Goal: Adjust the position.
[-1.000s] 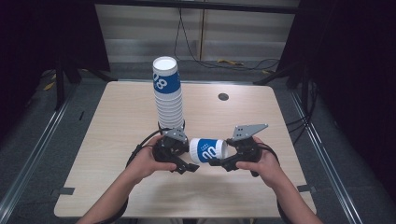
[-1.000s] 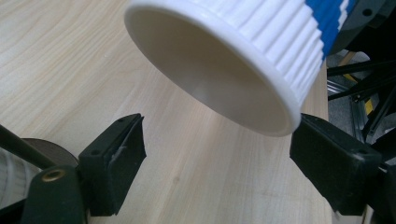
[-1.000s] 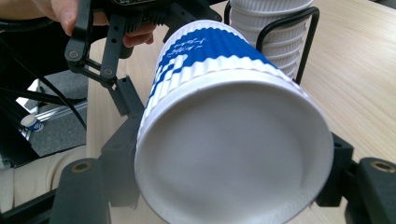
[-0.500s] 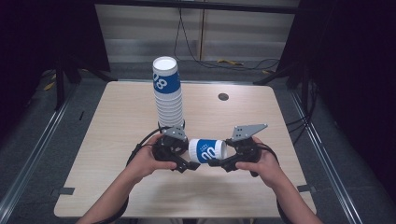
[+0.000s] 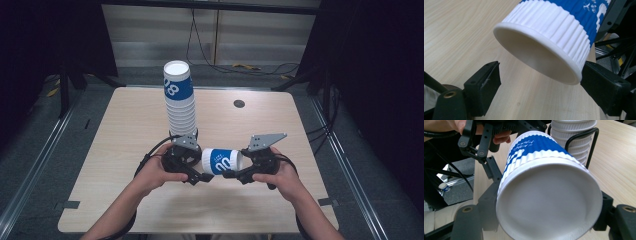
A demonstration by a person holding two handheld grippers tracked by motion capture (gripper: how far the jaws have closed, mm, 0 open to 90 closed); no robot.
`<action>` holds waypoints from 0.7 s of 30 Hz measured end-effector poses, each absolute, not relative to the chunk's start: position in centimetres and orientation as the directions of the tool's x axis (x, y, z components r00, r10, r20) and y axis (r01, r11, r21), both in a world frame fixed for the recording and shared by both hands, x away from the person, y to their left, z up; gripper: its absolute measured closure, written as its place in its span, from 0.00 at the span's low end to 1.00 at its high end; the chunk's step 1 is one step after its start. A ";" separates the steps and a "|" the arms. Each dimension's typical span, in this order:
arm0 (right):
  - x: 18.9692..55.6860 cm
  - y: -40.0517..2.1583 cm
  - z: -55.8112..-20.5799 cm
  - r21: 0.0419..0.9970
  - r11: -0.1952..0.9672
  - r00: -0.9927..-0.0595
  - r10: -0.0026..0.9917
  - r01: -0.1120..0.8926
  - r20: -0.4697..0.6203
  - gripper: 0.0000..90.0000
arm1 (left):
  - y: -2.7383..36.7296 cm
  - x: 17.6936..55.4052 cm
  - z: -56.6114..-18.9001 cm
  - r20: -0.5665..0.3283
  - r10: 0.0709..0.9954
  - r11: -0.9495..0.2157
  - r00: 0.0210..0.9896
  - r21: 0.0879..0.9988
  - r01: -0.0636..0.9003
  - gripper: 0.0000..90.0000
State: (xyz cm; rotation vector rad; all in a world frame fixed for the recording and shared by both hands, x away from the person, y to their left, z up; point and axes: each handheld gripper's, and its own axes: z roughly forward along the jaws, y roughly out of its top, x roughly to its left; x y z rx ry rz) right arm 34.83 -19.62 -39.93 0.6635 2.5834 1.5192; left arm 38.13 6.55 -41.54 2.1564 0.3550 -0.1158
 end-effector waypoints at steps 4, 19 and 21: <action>34.8 -19.6 -40.0 0.849 0.418 -0.907 0.394 0.323 0.151 0.31 | 6.6 38.2 -41.5 -0.204 0.212 -0.544 0.956 0.788 0.289 0.18; 34.8 -19.8 -39.9 0.858 0.401 -0.910 0.382 0.322 0.162 0.31 | 6.6 38.3 -41.3 -0.181 0.189 -0.526 0.965 0.812 0.255 0.17; 34.8 -19.8 -39.9 0.859 0.400 -0.910 0.383 0.321 0.162 0.31 | 6.5 38.4 -41.3 -0.175 0.187 -0.524 0.967 0.814 0.249 0.16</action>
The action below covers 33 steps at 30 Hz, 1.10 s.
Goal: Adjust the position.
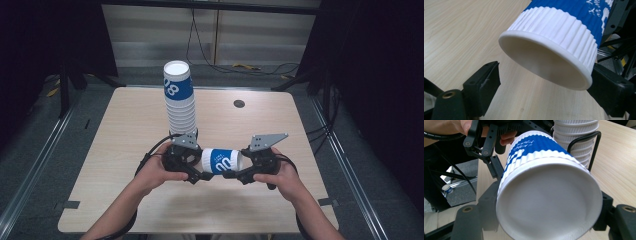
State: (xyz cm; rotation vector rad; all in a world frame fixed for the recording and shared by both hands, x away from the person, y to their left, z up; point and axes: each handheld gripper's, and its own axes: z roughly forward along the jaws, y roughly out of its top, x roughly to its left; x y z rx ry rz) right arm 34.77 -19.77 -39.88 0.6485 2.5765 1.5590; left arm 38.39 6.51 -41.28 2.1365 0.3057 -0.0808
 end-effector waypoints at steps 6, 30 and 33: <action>34.8 -19.7 -39.9 0.861 0.395 -0.913 0.373 0.320 0.168 0.31 | 6.3 38.4 -41.3 -0.173 0.178 -0.519 0.969 0.820 0.242 0.14; 35.0 -19.5 -39.9 0.862 0.385 -0.913 0.363 0.330 0.187 0.31 | 6.0 38.5 -41.1 -0.144 0.172 -0.514 0.975 0.831 0.213 0.08; 35.0 -19.4 -39.9 0.860 0.386 -0.911 0.368 0.334 0.189 0.31 | 6.0 38.5 -41.0 -0.139 0.163 -0.519 0.977 0.830 0.205 0.11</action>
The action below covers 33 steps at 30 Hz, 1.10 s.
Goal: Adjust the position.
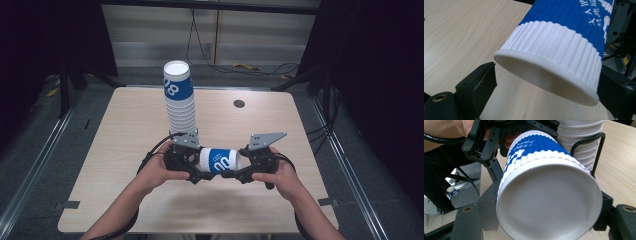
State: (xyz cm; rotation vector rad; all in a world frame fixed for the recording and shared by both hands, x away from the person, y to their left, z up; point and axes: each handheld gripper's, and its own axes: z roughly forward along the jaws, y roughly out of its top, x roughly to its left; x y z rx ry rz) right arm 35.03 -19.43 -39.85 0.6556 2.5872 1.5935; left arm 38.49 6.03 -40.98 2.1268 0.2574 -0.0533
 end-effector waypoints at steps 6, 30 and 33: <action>35.1 -19.5 -39.8 0.862 0.380 -0.908 0.372 0.336 0.190 0.31 | 6.1 38.4 -40.8 -0.138 0.152 -0.504 0.979 0.841 0.196 0.16; 35.1 -19.3 -39.9 0.863 0.366 -0.909 0.358 0.348 0.214 0.31 | 6.5 38.2 -40.5 -0.100 0.136 -0.503 0.986 0.850 0.156 0.17; 35.2 -19.3 -39.9 0.864 0.361 -0.908 0.358 0.350 0.218 0.31 | 6.6 38.2 -40.4 -0.095 0.137 -0.500 0.986 0.853 0.151 0.17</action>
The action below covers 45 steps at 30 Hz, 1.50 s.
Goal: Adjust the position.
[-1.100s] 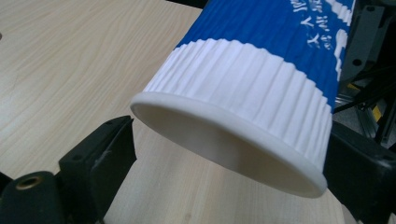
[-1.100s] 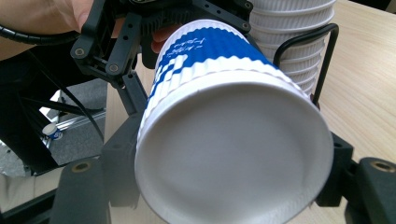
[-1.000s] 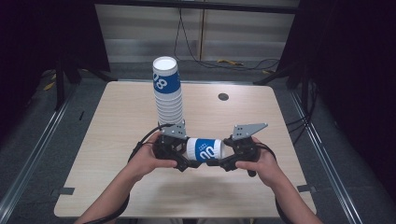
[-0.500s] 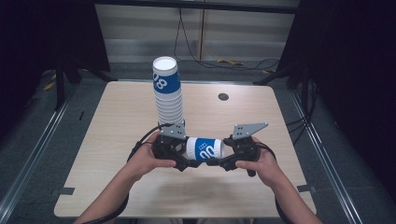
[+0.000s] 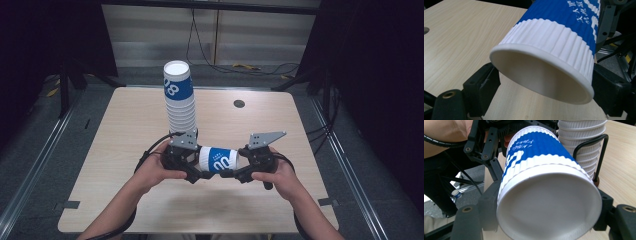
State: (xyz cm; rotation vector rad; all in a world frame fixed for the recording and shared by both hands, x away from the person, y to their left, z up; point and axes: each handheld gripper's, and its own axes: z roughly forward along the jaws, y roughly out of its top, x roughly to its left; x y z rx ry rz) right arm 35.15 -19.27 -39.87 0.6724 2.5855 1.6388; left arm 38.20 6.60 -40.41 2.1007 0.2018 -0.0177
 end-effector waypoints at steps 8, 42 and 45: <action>35.3 -19.2 -40.1 0.858 0.364 -0.906 0.355 0.362 0.231 0.31 | 6.8 38.2 -40.4 -0.112 0.138 -0.517 0.984 0.840 0.167 0.21; 35.3 -19.1 -40.7 0.848 0.397 -0.909 0.364 0.351 0.205 0.25 | 7.4 38.5 -39.9 -0.191 0.131 -0.539 0.973 0.810 0.231 0.27; 35.3 -19.1 -40.7 0.847 0.400 -0.909 0.365 0.349 0.202 0.25 | 7.5 38.5 -39.9 -0.186 0.131 -0.544 0.974 0.808 0.228 0.27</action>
